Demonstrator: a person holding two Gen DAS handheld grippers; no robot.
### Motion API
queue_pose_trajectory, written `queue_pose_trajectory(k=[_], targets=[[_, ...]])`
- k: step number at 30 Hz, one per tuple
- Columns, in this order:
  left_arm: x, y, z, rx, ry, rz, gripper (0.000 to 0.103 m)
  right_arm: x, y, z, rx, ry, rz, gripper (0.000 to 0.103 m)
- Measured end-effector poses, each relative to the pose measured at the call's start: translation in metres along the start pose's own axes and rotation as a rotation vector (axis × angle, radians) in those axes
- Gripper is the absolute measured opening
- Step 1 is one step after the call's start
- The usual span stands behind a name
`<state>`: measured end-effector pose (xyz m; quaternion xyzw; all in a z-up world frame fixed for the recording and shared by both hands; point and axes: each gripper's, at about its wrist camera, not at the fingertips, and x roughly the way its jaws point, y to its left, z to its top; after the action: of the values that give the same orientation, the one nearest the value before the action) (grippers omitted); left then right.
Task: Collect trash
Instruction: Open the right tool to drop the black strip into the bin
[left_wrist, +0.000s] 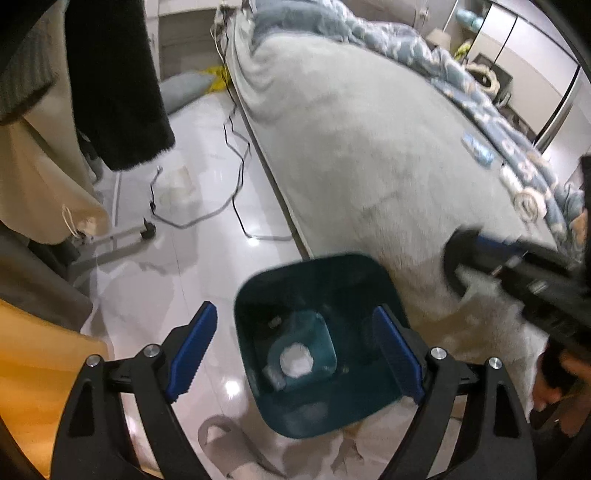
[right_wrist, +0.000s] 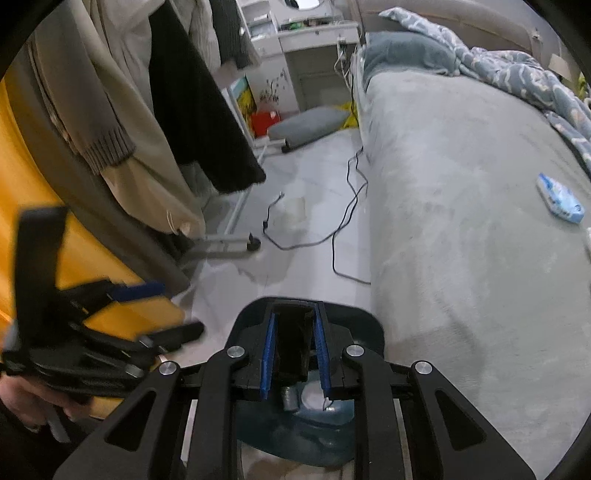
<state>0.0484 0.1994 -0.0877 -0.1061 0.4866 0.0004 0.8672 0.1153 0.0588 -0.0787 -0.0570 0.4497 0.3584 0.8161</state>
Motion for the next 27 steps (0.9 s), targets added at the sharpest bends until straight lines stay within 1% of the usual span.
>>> queue_pose_trajectory(k=[1, 7, 13, 17, 21, 24, 27], targets=[[-0.005, 0.002, 0.002, -0.004, -0.025, -0.004, 0.087, 0.006, 0.002, -0.002, -0.006, 0.017, -0.002, 0.020], [-0.024, 0.009, 0.008, -0.004, -0.110, -0.021, 0.083, 0.030, 0.008, -0.010, -0.021, 0.083, -0.013, 0.020], [-0.036, 0.013, 0.010, -0.002, -0.155, -0.030, 0.079, 0.051, 0.013, -0.016, -0.033, 0.142, -0.012, 0.020], [-0.047, 0.015, 0.011, 0.007, -0.206, -0.033, 0.074, 0.067, 0.019, -0.022, -0.050, 0.194, -0.011, 0.020], [-0.056, 0.018, 0.013, 0.000, -0.242, -0.043, 0.073, 0.085, 0.021, -0.033, -0.076, 0.251, -0.037, 0.020], [-0.062, 0.019, 0.015, -0.018, -0.267, -0.058, 0.072, 0.098, 0.017, -0.048, -0.089, 0.314, -0.063, 0.020], [-0.069, 0.015, 0.018, -0.016, -0.288, -0.059, 0.071, 0.105, 0.015, -0.056, -0.091, 0.355, -0.079, 0.020]])
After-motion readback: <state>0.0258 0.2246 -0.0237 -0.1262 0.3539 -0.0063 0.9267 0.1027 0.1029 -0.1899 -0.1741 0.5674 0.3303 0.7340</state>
